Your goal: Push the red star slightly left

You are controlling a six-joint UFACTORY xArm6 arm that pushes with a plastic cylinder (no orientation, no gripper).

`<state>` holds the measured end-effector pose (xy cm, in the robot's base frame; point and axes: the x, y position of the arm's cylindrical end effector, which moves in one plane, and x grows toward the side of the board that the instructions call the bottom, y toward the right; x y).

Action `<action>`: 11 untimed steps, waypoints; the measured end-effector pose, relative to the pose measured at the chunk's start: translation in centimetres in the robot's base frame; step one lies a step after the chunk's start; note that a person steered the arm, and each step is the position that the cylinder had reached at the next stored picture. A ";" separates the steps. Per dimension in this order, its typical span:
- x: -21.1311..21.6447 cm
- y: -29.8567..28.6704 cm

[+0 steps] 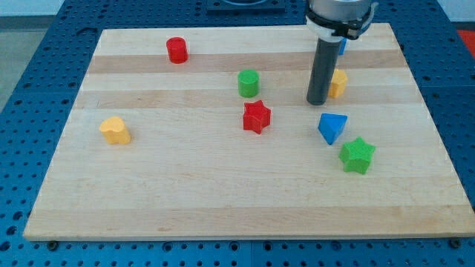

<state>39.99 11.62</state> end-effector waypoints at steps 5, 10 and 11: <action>2.9 -5.1; 5.4 -10.4; 4.9 -10.4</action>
